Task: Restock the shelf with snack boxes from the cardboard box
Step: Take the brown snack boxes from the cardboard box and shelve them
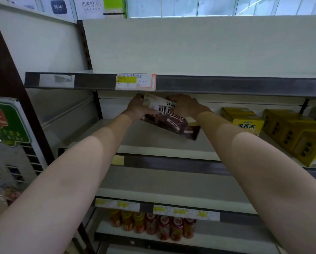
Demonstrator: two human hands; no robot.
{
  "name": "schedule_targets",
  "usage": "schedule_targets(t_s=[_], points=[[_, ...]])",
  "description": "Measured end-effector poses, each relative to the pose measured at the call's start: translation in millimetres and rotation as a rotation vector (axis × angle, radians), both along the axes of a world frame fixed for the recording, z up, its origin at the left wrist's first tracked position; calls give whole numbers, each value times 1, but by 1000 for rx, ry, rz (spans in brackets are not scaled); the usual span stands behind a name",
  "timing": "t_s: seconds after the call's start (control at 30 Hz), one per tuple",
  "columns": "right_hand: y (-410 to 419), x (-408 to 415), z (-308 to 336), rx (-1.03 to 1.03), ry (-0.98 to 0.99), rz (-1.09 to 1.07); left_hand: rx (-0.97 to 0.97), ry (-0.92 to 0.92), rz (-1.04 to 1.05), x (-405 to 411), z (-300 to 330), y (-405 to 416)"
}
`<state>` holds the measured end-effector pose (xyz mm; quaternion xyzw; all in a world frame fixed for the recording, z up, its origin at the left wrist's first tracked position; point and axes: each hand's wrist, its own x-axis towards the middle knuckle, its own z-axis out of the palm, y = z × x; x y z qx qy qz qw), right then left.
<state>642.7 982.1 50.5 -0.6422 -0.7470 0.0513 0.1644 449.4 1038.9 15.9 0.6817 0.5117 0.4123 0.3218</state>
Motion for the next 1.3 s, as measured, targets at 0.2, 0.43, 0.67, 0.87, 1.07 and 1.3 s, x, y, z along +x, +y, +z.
schedule_targets(t_s=[0.2,0.43,0.67,0.87,1.07,1.3], points=[[-3,11,-26,42,-93,52,37,246,-81,10,-13,-9],[3,40,-35,162,-167,-135,175,294,26,28,-28,7],[4,87,-67,281,-274,-308,270,306,135,65,-43,9],[21,104,-80,337,-150,-331,272,284,137,91,-49,19],[37,116,-81,346,-180,-365,283,324,166,112,-53,29],[49,120,-85,372,-258,-348,293,317,230,119,-54,37]])
